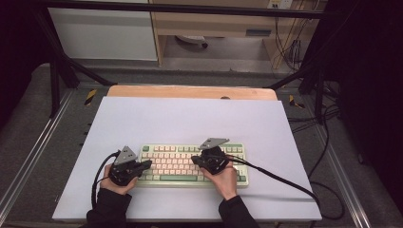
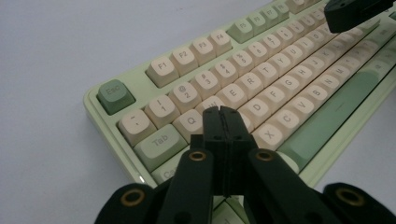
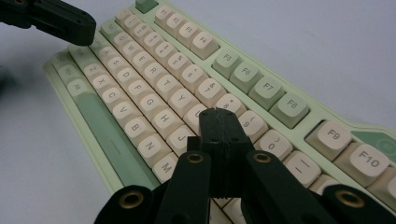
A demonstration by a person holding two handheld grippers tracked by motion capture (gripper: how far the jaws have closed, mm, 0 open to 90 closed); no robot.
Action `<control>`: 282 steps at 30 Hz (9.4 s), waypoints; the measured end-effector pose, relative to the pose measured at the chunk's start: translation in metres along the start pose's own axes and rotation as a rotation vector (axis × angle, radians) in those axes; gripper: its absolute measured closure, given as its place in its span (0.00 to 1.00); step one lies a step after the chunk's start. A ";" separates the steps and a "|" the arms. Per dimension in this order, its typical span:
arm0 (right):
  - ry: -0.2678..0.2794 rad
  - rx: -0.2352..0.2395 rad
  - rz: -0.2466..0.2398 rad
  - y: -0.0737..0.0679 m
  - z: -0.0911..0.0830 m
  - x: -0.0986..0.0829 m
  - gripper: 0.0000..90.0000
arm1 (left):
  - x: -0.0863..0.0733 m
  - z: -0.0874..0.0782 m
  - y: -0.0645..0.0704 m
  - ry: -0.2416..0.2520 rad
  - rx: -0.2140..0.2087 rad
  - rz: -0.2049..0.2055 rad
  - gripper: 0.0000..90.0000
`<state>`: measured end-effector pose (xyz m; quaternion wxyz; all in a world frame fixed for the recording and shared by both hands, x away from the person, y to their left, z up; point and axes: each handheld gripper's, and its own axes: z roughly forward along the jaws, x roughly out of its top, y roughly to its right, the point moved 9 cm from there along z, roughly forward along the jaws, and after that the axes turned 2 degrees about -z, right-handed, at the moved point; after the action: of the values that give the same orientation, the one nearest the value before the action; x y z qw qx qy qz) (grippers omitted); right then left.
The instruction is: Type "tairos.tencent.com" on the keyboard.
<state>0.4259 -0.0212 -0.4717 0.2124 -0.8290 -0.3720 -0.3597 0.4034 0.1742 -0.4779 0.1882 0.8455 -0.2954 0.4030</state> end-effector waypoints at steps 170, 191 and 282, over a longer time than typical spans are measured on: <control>-0.011 -0.014 0.020 0.010 -0.016 -0.007 1.00 | 0.000 -0.008 0.002 0.012 0.001 0.014 1.00; 0.008 -0.032 0.033 0.022 -0.056 -0.029 1.00 | 0.006 -0.004 0.009 0.016 0.000 0.022 1.00; 0.009 0.039 0.019 -0.002 -0.042 -0.026 1.00 | 0.001 -0.002 0.007 -0.002 -0.009 0.020 1.00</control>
<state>0.3941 -0.0575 -0.4637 0.2334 -0.8266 -0.3702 -0.3539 0.3982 0.1696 -0.4752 0.1880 0.8421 -0.3057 0.4025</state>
